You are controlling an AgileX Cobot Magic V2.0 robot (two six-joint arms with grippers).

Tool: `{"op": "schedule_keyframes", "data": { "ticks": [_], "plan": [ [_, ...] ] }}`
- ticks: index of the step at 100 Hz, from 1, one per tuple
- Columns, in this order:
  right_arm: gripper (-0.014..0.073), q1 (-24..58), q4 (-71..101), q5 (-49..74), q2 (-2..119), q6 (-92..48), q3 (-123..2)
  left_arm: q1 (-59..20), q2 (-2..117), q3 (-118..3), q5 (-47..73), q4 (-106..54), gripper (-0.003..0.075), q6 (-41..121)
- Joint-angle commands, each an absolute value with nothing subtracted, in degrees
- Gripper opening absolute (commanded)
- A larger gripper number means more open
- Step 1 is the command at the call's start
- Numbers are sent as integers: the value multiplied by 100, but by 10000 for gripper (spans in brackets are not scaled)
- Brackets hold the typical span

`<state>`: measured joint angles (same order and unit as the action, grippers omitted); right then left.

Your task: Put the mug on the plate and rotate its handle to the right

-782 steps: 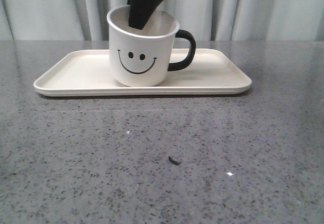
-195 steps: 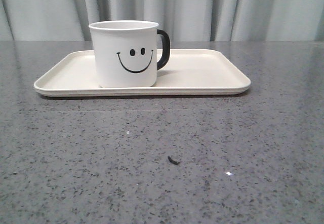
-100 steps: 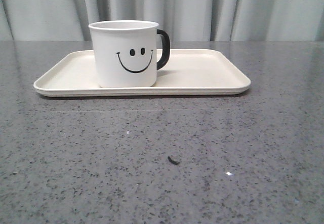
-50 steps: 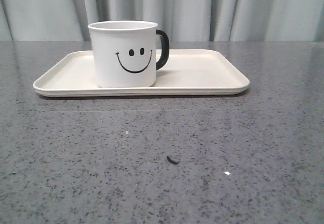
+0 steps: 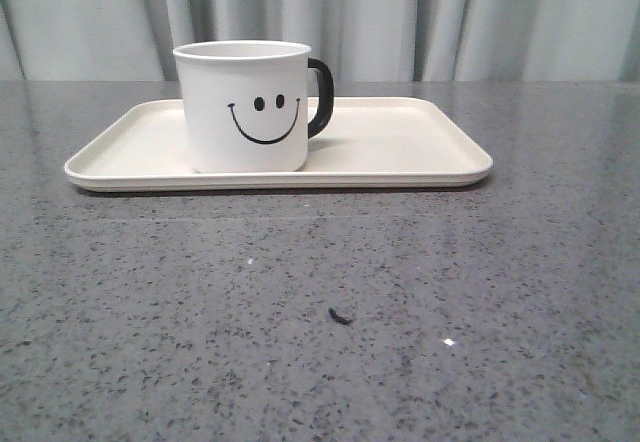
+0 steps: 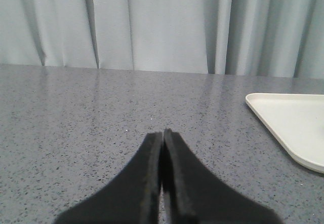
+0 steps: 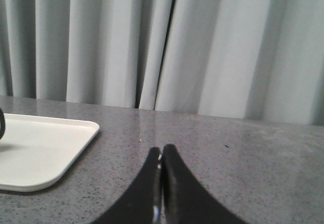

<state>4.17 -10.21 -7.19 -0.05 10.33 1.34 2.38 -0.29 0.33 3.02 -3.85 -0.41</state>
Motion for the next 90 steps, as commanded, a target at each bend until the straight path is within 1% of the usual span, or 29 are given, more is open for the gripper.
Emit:
{"op": "schedule_keyframes", "data": {
  "ticks": [1, 23, 56, 90],
  "plan": [
    [-60, 176, -820, -888, -108, 1026, 149, 248, -212, 56, -133, -428, -19, -39],
    [-60, 36, -701, -213, -176, 991, 160, 248, -212, 56, -133, -428, -19, -39],
    [-60, 36, -597, 51, -176, 919, 160, 248, -212, 56, -133, -428, -19, -39],
    [-60, 36, -597, 63, -176, 919, 160, 248, -212, 56, -133, -428, -19, -39]
  ]
}}
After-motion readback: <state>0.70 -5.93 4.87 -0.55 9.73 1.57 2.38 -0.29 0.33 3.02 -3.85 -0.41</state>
